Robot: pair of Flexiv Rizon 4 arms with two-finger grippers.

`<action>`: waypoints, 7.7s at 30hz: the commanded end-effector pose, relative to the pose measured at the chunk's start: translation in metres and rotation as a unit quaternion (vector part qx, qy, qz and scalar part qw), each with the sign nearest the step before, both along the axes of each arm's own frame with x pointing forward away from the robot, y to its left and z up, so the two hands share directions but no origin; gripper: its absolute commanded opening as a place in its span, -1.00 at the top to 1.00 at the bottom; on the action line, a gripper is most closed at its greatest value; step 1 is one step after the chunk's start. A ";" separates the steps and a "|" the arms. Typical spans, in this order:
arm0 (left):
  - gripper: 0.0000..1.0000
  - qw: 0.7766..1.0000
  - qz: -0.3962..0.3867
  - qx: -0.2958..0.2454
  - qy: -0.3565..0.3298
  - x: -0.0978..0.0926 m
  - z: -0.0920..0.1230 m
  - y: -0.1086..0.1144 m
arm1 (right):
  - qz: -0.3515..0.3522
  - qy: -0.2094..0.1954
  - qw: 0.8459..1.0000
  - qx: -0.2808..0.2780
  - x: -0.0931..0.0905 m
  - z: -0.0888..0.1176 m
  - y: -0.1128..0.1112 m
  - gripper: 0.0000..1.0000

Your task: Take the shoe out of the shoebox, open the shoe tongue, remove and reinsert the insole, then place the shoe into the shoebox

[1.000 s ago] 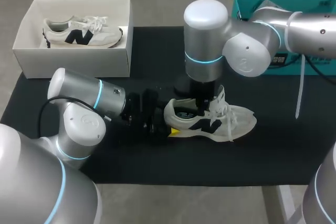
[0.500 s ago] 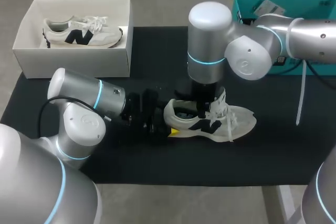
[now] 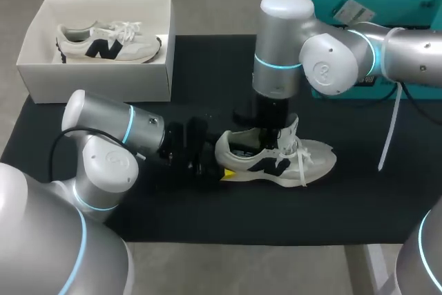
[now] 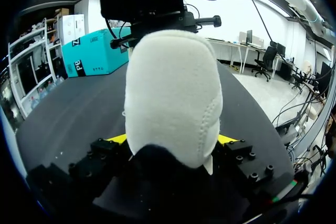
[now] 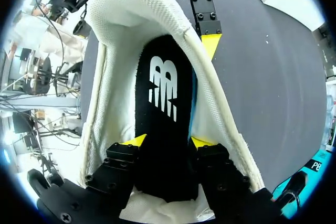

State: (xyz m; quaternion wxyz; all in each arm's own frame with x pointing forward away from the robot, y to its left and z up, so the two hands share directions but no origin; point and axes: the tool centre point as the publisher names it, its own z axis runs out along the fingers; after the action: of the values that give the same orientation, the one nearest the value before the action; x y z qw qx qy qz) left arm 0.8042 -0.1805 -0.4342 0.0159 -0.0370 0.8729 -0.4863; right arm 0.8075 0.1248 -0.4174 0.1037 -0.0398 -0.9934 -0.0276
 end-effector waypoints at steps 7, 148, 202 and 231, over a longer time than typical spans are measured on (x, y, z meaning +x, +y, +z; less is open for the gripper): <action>1.00 1.000 0.001 0.001 -0.001 0.000 -0.001 -0.002 | -0.026 0.040 0.999 -0.018 -0.001 -0.035 0.005 1.00; 1.00 1.000 0.001 0.001 -0.001 0.000 -0.001 -0.002 | 0.030 -0.182 0.893 0.410 0.055 0.223 0.042 1.00; 1.00 1.000 0.001 0.001 -0.001 0.000 -0.001 -0.002 | -0.112 -0.187 0.857 0.468 0.036 0.298 0.037 1.00; 1.00 1.000 0.001 0.001 -0.001 0.000 -0.001 -0.002 | -0.183 -0.115 0.814 0.540 -0.066 0.332 0.017 1.00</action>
State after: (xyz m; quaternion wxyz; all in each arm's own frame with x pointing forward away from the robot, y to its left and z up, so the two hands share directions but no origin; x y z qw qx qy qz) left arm 0.8038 -0.1812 -0.4334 0.0163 -0.0365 0.8730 -0.4860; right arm 0.7490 0.1438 -0.0821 -0.0047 -0.1509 -0.8015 -0.5786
